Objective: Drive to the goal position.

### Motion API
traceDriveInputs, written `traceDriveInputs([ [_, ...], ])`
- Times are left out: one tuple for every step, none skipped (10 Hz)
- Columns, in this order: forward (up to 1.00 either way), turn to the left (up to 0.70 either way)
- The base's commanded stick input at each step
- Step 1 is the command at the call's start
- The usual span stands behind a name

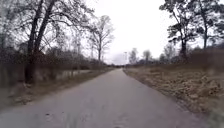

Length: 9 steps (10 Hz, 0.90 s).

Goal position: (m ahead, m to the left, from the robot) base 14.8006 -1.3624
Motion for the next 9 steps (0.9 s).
traceDriveInputs([
  [0.7,0.0],
  [0.7,0.0],
  [0.7,0.0],
  [0.7,0.0],
  [0.7,0.0],
  [0.7,-0.1],
  [0.7,-0.2],
  [0.7,-0.05],
  [0.7,-0.02],
])
